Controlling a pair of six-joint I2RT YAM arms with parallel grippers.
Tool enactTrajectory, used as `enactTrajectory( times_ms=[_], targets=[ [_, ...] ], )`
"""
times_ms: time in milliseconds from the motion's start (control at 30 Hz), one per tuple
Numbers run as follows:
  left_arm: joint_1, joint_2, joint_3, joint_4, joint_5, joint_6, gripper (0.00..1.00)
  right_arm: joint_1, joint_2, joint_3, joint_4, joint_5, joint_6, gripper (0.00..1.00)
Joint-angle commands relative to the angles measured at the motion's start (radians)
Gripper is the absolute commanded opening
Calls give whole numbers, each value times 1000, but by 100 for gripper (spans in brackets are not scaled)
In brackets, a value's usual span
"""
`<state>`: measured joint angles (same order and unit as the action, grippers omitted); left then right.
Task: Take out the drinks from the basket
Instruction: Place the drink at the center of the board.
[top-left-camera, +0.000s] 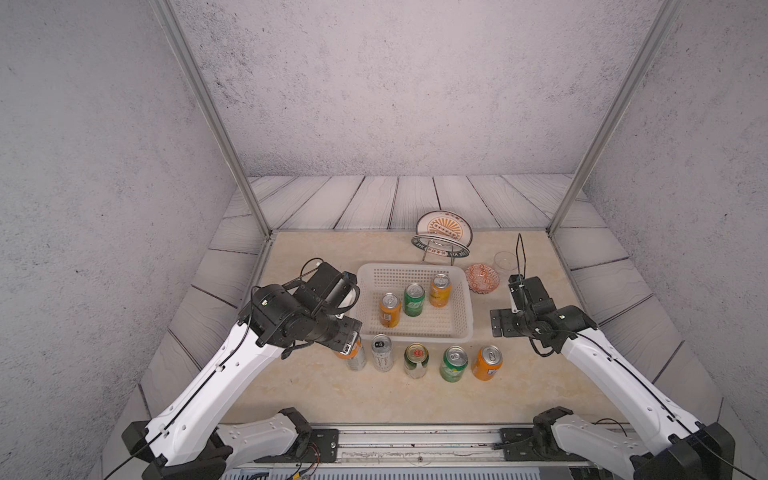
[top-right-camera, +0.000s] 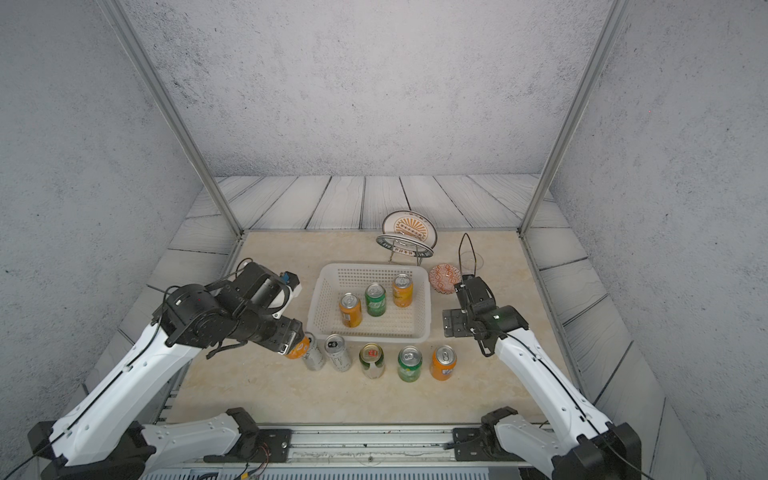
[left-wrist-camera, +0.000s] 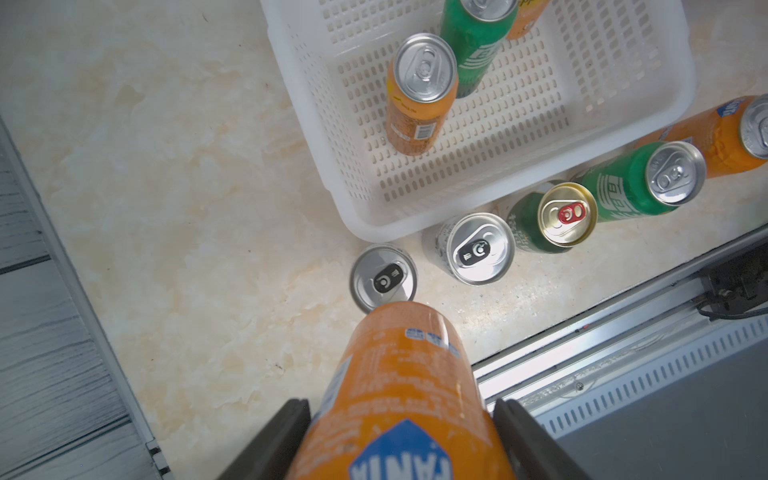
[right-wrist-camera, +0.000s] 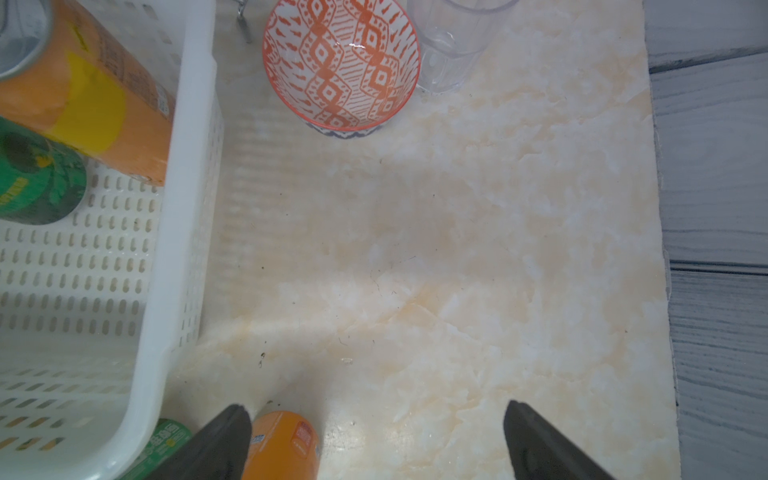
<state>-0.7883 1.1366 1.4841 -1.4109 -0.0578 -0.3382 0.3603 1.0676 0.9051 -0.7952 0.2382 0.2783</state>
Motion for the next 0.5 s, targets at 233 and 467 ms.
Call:
enactTrajectory(
  times_ms=[233, 467],
  targets=[
    [-233, 27, -67, 75, -116, -176, 60, -5, -2, -3, -9, 12, -3, 100],
    [-346, 33, -198, 163, -149, -235, 60, -6, -3, -3, -9, 15, -4, 99]
  ],
)
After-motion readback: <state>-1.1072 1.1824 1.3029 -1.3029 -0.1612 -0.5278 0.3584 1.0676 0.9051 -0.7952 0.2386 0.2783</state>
